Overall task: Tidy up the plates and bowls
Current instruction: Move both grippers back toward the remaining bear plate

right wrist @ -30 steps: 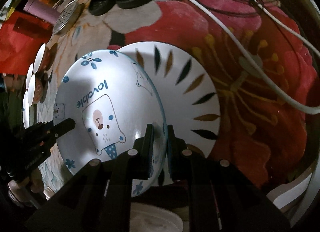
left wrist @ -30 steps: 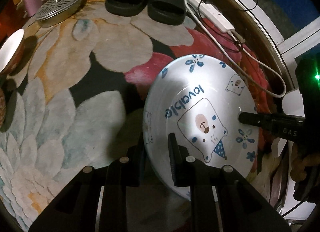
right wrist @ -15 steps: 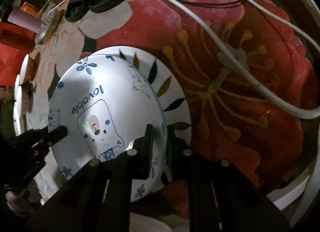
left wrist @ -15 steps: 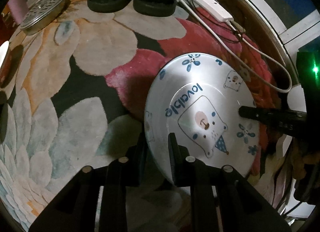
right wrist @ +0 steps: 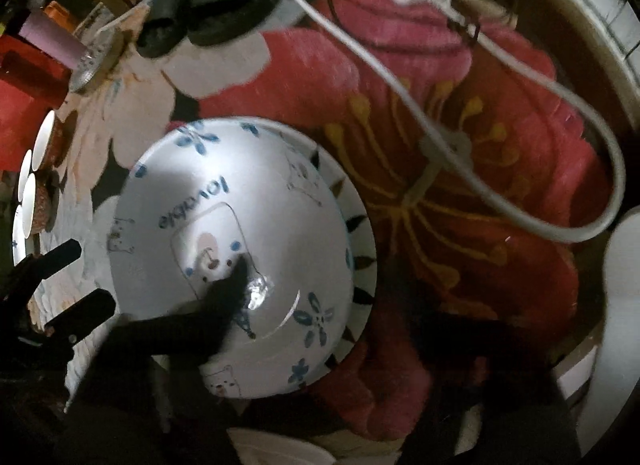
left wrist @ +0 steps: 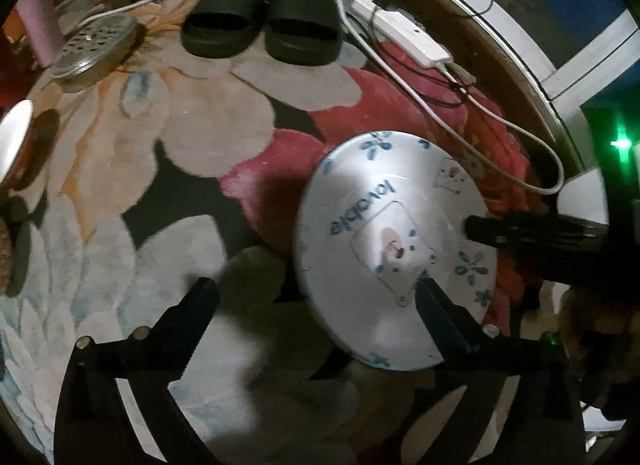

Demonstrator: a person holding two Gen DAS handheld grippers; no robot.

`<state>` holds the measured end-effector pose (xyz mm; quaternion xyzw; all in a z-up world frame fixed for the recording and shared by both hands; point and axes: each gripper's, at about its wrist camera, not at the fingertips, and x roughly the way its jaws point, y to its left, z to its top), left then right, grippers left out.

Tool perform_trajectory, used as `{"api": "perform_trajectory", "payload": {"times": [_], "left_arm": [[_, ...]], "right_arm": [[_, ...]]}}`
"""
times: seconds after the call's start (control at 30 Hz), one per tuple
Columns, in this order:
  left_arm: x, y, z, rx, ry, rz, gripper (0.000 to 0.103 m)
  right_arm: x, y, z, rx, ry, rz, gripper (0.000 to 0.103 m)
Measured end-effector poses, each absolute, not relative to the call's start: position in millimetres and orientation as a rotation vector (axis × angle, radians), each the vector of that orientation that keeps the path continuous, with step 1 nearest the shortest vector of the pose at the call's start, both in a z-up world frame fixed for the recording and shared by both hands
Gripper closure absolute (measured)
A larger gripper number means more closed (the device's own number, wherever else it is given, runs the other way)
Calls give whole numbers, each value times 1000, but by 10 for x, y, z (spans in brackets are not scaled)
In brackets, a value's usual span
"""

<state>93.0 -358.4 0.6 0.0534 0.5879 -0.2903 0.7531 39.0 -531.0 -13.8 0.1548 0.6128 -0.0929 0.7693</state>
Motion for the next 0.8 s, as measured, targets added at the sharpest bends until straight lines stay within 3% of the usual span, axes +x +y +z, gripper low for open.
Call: {"api": "perform_trajectory", "payload": {"times": [0.17,0.8], "left_arm": [[992,-3431,-6,135,1271,-576,1],[1089,-2786,-4,107,1288,-468,1]], "right_arm": [[403,-5237,15,334,1281,-204,6],[597,-4718,-32,313,1300,-136,6]]}}
